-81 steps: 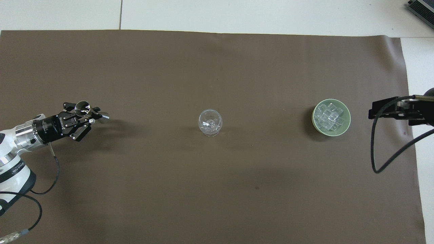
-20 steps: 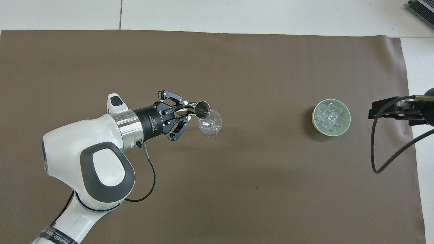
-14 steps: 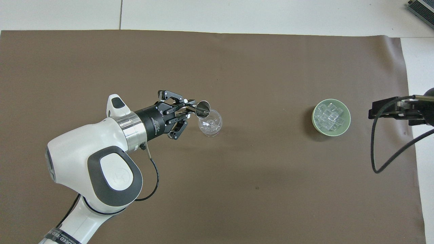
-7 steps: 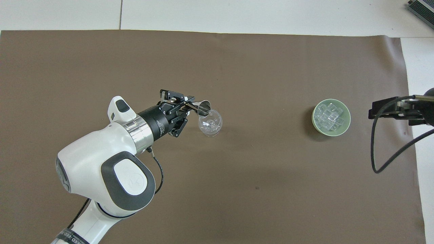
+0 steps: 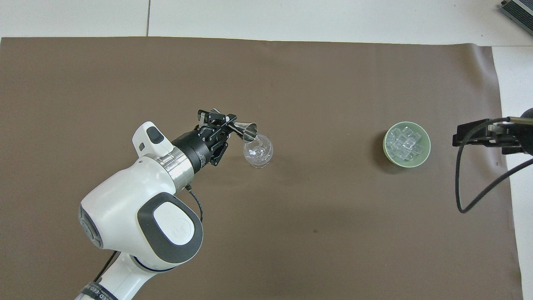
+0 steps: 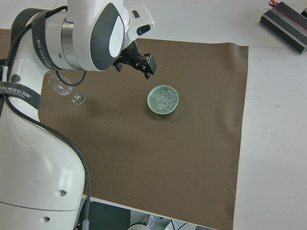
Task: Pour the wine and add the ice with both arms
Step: 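Tilt the silver jigger over the wine glass with the left gripper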
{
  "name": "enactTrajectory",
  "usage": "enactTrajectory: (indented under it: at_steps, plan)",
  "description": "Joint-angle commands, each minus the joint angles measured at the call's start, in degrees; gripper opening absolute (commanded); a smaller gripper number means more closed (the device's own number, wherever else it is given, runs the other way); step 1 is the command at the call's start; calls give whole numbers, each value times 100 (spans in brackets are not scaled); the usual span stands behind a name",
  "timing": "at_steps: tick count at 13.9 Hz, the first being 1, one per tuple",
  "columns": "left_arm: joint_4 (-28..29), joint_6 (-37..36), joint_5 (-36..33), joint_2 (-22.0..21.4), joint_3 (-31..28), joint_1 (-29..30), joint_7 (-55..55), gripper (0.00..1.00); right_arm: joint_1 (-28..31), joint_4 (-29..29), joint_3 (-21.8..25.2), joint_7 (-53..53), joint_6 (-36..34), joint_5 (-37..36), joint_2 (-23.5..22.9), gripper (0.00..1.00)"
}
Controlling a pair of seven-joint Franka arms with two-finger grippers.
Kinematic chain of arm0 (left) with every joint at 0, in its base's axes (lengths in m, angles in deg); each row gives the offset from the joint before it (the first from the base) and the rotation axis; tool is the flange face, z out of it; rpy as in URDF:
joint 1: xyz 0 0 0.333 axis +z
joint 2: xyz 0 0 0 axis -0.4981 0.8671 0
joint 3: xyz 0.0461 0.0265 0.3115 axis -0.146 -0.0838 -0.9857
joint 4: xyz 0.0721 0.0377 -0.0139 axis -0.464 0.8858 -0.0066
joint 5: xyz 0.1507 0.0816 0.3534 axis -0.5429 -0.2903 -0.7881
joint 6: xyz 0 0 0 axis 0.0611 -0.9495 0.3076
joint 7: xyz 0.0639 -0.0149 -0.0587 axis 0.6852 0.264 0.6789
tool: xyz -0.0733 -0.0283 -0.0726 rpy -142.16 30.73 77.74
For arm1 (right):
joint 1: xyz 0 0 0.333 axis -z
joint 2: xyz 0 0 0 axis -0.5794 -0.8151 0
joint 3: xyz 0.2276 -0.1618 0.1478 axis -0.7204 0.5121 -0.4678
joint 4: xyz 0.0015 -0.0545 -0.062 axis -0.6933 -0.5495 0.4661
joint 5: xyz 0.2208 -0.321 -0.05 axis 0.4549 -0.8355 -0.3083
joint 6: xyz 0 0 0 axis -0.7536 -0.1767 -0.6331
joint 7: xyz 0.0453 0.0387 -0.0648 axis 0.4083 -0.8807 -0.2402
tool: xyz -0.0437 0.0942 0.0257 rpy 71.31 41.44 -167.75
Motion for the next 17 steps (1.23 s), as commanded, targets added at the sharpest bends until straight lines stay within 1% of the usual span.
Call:
enactTrajectory:
  at_steps: [1, 3, 7, 13, 15, 17]
  plan:
    - [35, 332, -54, 41, -76, -211, -227, 0, 26, -131, -23, 103, -14, 12, 126, 100]
    - [44, 401, -54, 49, -76, -237, -489, 0, 26, -131, -23, 112, -14, 12, 126, 100]
    - [70, 428, -54, 49, -76, -246, -1360, 0, 26, -131, -23, 112, -14, 3, 126, 100]
    - [88, 437, -54, 49, -84, -247, -1879, 0, 26, -123, -23, 103, -14, 3, 126, 100]
    - [88, 446, -54, 41, -84, -247, -2203, 0, 26, -131, -23, 112, -14, 3, 126, 100]
    - [88, 472, -54, 49, -84, -247, -2266, 0, 26, -131, -23, 112, -14, 3, 126, 100]
